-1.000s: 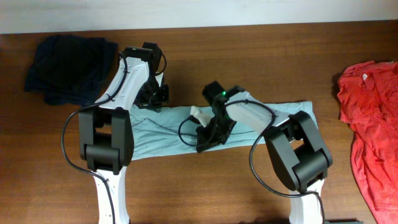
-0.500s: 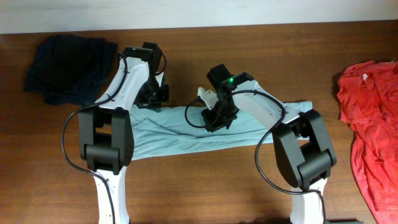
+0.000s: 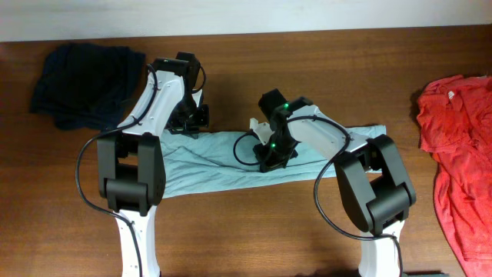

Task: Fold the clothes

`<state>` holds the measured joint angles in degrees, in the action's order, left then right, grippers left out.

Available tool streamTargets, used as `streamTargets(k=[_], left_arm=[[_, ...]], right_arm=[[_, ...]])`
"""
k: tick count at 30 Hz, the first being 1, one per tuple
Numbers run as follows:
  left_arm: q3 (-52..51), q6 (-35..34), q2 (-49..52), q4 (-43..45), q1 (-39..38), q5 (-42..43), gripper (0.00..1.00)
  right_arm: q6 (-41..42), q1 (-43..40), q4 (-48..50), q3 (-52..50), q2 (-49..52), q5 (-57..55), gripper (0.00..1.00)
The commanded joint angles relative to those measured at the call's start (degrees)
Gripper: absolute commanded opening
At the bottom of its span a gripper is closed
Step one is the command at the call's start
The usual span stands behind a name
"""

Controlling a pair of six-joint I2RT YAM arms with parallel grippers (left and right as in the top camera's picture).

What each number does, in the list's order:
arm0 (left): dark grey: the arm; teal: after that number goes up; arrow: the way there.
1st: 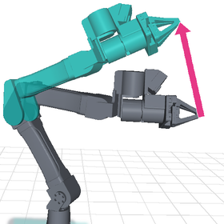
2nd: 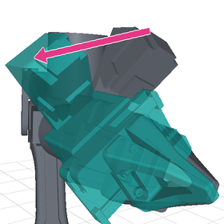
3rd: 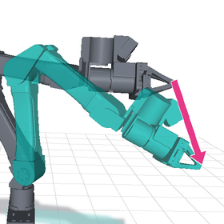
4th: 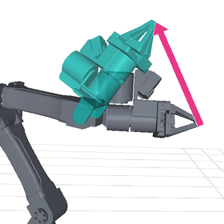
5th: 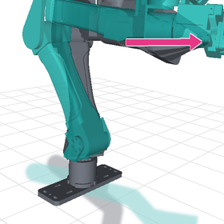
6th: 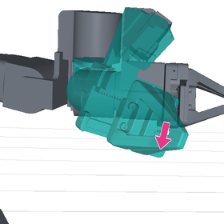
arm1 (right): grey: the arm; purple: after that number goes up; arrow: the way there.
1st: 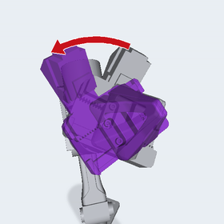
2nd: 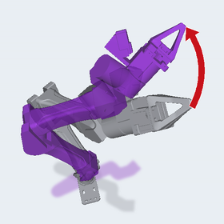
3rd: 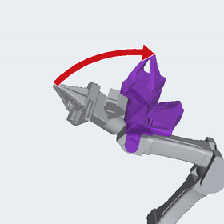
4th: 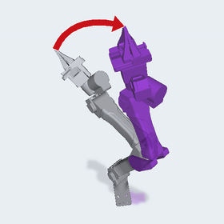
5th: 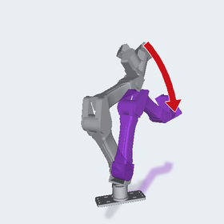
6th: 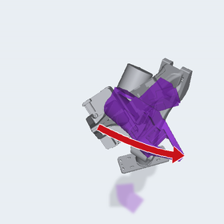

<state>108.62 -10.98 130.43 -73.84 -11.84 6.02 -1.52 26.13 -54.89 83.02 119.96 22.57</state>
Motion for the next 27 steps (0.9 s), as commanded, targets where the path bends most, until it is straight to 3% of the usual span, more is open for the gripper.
streamTargets(k=[1, 17, 27], left_arm=[[-0.2, 0.3, 0.1, 0.1, -0.2, 0.2, 0.01], [-0.2, 0.3, 0.1, 0.1, -0.1, 0.2, 0.01], [-0.2, 0.3, 0.1, 0.1, -0.1, 0.2, 0.01]], right_arm=[[0.6, 0.2, 0.9, -1.4, -0.3, 0.8, 0.04], [5.2, -0.3, 0.2, -3.0, -0.3, -0.3, 0.04], [6.7, -4.7, -5.4, -3.0, -0.3, -5.5, 0.04]])
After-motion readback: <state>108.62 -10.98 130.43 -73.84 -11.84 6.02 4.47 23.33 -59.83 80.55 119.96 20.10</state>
